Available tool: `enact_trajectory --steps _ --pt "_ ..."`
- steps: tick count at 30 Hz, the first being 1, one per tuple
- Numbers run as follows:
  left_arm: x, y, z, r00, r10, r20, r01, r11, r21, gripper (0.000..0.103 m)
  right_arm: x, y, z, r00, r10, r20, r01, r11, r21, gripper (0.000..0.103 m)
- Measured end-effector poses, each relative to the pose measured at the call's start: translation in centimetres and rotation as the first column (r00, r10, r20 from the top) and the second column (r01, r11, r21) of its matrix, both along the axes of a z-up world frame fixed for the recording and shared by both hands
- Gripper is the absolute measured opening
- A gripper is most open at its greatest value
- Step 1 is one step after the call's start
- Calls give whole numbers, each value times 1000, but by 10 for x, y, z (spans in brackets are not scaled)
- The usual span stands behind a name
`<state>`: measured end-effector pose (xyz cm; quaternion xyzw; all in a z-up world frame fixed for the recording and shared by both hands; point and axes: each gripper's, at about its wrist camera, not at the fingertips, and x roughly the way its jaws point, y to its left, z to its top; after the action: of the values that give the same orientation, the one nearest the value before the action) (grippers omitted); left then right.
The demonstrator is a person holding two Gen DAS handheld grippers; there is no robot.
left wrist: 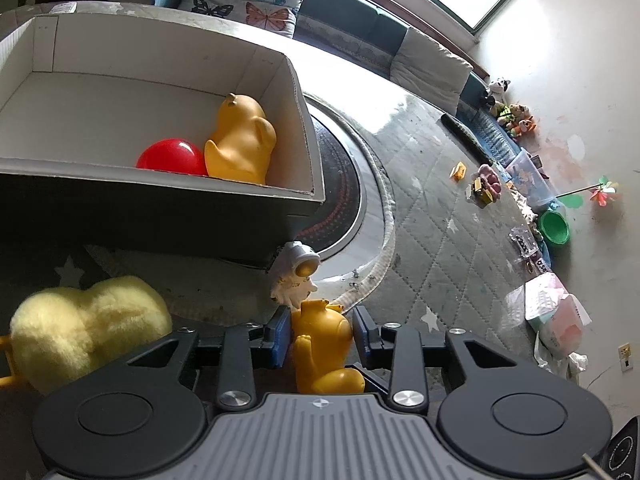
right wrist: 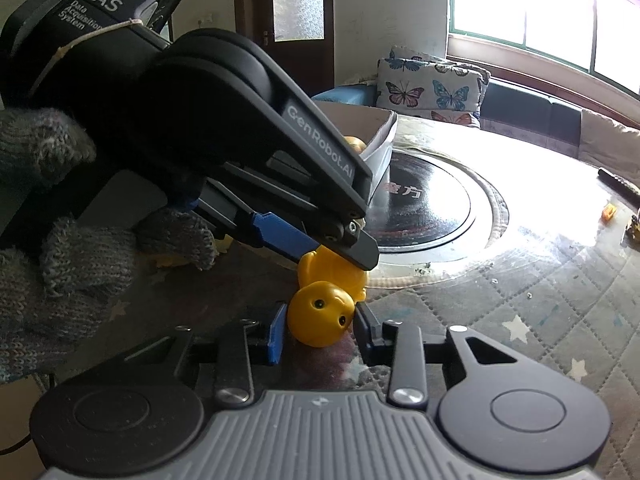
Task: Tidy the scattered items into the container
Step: 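Lower the left gripper onto the small yellow rubber duck and close, then carry the yellow duck into the box and open the left gripper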
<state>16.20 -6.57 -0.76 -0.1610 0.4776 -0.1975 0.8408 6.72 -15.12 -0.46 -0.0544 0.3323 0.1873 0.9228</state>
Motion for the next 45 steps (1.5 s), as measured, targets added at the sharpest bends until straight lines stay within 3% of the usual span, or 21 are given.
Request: enact_trajectory --steps 13,22,34,45 --pt "-21 20 14 999 45 30 -44 998 -35 36 -14 11 13 998 48 45 -48 999 -11 35" --pt "-27 44 41 989 111 100 -106 993 -54 36 -11 27 33 986 122 112 -119 992 -36 35" --pt "16 77 75 964 200 175 -191 979 -68 35 46 62 62 960 211 185 -200 977 -77 34" --pt "72 106 62 959 260 115 -255 965 -62 35 115 87 54 960 255 116 -248 966 -67 34"
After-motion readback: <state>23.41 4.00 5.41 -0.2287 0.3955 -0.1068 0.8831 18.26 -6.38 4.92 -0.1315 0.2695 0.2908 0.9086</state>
